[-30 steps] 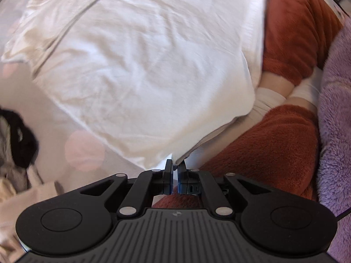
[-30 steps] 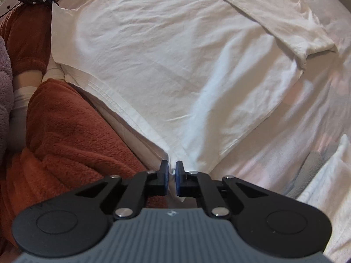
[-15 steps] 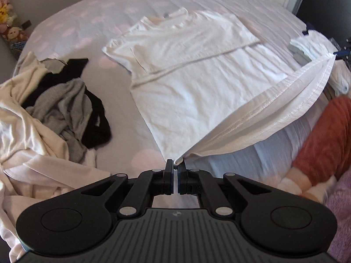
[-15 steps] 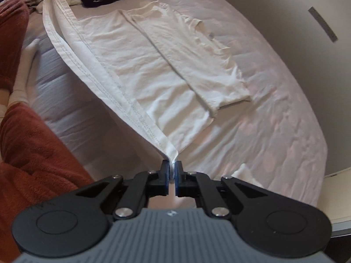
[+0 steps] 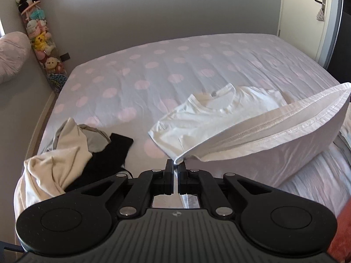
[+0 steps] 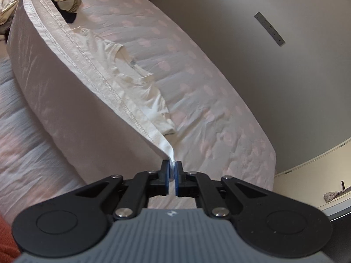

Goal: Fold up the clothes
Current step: 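Lift the cloth edge with both grippers and fold it over onto the other edge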

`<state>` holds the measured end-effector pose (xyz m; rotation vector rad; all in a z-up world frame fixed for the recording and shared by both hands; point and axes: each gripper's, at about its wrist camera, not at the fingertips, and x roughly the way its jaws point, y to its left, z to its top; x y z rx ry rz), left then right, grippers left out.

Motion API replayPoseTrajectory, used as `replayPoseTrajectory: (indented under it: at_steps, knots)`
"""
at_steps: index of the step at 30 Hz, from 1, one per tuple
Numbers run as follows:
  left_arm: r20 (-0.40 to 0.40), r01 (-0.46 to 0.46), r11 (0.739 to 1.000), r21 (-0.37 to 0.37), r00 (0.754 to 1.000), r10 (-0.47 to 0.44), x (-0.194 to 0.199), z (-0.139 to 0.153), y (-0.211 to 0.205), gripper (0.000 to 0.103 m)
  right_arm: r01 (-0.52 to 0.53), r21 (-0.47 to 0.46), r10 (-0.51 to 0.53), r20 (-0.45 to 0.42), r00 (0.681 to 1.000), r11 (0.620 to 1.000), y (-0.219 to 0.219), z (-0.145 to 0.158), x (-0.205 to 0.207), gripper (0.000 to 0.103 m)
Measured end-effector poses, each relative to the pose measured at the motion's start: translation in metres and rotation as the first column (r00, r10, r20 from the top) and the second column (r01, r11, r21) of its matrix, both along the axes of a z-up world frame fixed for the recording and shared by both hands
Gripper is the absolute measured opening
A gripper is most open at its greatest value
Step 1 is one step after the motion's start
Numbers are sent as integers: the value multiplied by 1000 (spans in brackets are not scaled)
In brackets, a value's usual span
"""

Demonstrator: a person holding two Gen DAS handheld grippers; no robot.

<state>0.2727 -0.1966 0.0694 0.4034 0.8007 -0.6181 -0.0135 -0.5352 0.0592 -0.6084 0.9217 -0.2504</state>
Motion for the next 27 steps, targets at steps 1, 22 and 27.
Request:
replayPoseTrajectory:
  at_steps: [1,22,27]
  knots:
    - [5,-14,1000,-6,1000,14,11,1,-6,1,9,-9,-9,3,1000,1000,-5,0,13,5]
    - [-67,-188,974,124,978,197,241,-160,-110,1,136,41,-134,-47,990,990,-127,-162,281,5]
    - [-85,-220,968,120,969,231,253,-190,-109,2,194,72,-192,-37,981,978,-143,-198,295,17]
